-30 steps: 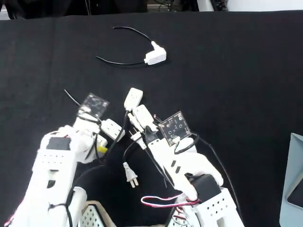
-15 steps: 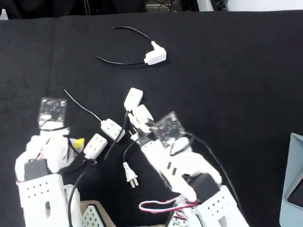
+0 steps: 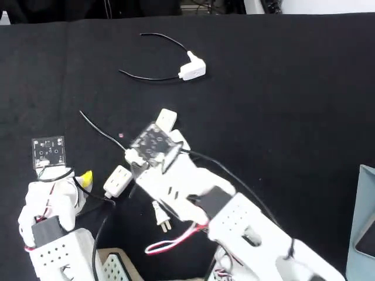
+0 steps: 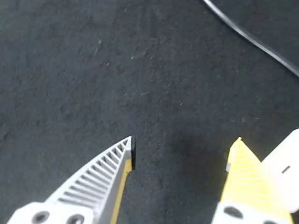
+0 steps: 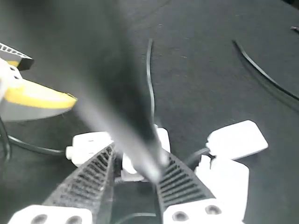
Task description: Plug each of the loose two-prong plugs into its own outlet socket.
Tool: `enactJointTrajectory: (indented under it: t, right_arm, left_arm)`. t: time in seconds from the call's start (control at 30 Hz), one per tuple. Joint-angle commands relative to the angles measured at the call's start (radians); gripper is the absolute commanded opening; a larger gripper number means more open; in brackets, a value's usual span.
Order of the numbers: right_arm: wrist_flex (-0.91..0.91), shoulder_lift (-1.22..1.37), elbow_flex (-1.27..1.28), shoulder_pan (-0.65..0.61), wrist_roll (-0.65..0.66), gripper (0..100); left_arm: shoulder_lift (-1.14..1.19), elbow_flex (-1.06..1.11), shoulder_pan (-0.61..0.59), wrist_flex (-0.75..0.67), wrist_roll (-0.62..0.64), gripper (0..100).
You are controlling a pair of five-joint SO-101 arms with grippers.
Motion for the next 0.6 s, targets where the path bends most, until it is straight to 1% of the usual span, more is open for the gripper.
enactJointTrajectory:
  t: [0.0, 0.13, 0.3, 0.4, 0.57]
  right_arm:
    - [-0.046, 0.145, -0.124, -0.018, -0.006, 1.1]
    - [-0.115, 0.311, -0.189, -0.043, -0.006, 1.1]
    - [-0.195, 0.450, -0.209, -0.072, -0.006, 1.1]
    - [-0.245, 0.496, -0.206, -0.071, -0.006, 1.1]
    - [-0.255, 0.533, -0.206, -0.071, -0.006, 1.1]
  left_arm:
    - [-0.026, 0.002, -0.024, 0.018, 0.009, 32]
    - [-0.026, 0.004, -0.024, 0.018, 0.009, 32]
    - [-0.026, 0.005, -0.024, 0.018, 0.008, 32]
    - [-0.025, 0.005, -0.024, 0.018, 0.008, 32]
    - [-0.025, 0.005, -0.021, 0.025, 0.006, 32]
